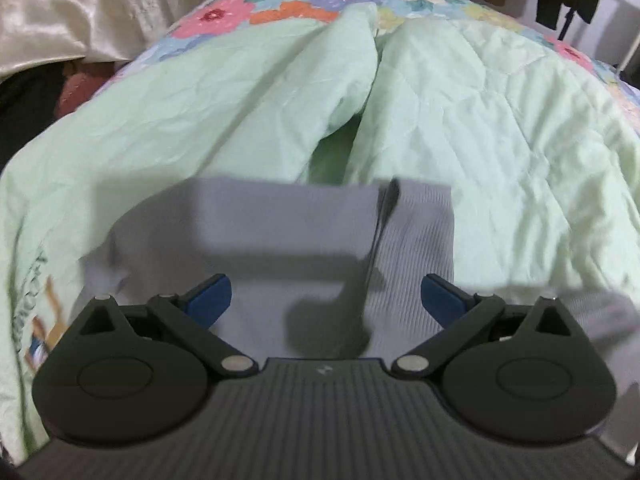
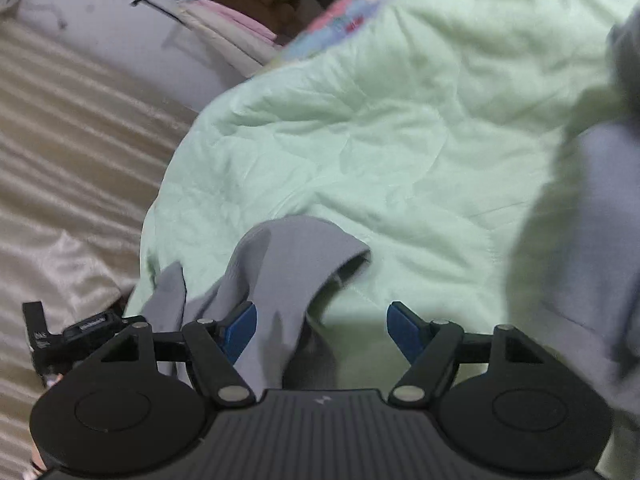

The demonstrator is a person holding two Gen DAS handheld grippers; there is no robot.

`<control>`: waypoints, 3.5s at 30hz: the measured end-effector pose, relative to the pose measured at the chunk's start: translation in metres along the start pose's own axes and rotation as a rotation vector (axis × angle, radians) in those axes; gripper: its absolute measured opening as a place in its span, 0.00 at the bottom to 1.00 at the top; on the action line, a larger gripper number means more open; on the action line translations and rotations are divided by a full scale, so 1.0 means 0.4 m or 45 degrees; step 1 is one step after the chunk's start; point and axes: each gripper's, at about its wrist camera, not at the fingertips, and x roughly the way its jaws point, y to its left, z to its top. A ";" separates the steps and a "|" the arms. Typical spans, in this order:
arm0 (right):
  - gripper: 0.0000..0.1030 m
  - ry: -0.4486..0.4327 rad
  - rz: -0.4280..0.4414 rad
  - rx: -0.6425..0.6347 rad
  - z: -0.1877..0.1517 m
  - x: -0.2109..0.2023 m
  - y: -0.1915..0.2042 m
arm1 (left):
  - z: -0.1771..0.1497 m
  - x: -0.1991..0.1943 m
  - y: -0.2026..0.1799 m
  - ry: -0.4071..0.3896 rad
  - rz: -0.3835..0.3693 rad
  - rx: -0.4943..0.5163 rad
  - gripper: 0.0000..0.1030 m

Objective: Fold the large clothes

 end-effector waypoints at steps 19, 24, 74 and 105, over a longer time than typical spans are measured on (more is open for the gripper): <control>0.06 -0.152 0.072 -0.274 0.028 0.089 0.064 | 0.031 -0.053 -0.089 -0.172 -0.123 0.070 0.09; 0.05 -0.208 0.143 -0.357 0.041 -0.002 0.098 | 0.040 -0.168 -0.019 -0.379 -0.161 -0.013 0.09; 0.08 0.236 0.371 -0.765 -0.378 -0.350 0.114 | -1.017 -0.361 0.788 0.447 -0.337 -1.015 0.15; 0.22 0.150 0.198 -1.017 -0.513 -0.318 0.226 | -0.779 -0.323 0.351 -0.206 0.171 0.305 0.15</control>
